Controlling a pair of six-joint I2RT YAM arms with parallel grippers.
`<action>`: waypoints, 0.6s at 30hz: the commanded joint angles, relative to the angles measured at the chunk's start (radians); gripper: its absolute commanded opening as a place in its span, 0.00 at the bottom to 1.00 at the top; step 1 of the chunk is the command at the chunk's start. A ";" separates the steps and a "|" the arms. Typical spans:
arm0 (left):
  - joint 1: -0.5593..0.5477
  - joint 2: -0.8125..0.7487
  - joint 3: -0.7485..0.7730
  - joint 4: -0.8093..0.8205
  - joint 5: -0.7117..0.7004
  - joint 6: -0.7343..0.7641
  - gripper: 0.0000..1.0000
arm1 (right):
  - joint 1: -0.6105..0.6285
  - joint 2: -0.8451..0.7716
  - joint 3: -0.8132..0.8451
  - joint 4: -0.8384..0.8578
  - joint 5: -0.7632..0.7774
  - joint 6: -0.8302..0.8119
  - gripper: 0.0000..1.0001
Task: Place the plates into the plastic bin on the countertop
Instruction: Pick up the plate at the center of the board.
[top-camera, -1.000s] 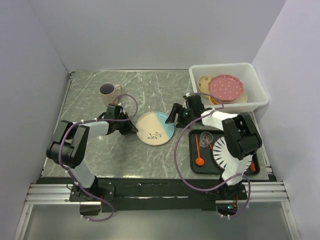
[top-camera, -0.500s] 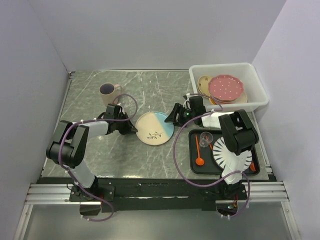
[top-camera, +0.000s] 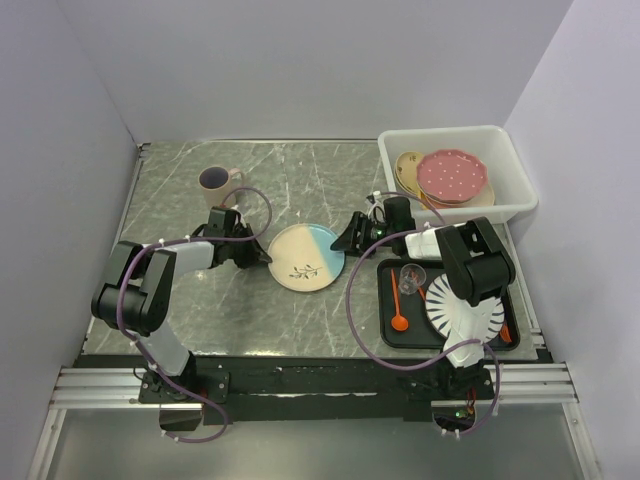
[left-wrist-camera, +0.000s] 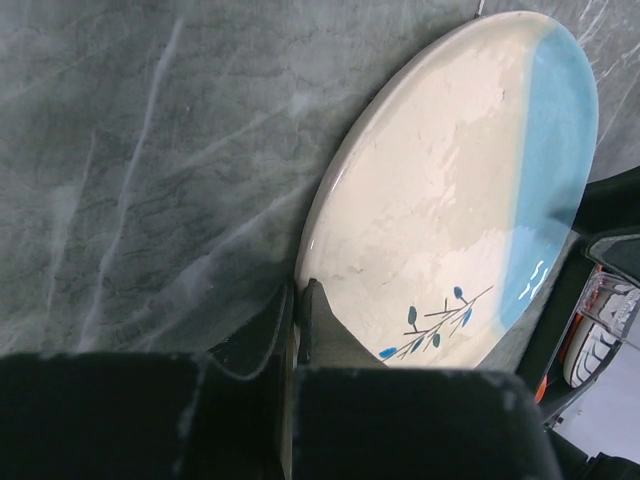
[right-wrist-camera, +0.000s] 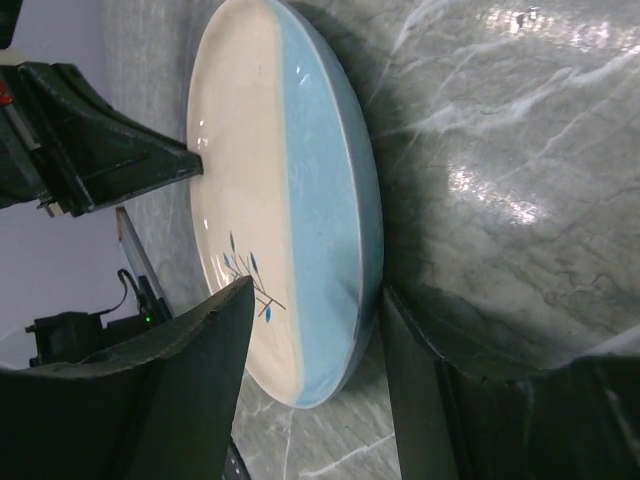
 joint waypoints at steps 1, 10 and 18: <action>-0.014 0.074 -0.023 -0.038 -0.031 0.023 0.01 | 0.042 -0.059 -0.010 0.178 -0.233 0.066 0.59; -0.025 0.092 -0.024 -0.030 -0.009 0.014 0.01 | 0.050 -0.004 -0.073 0.550 -0.295 0.342 0.58; -0.046 0.098 -0.006 -0.004 -0.011 0.009 0.01 | 0.098 -0.028 -0.015 0.375 -0.267 0.236 0.57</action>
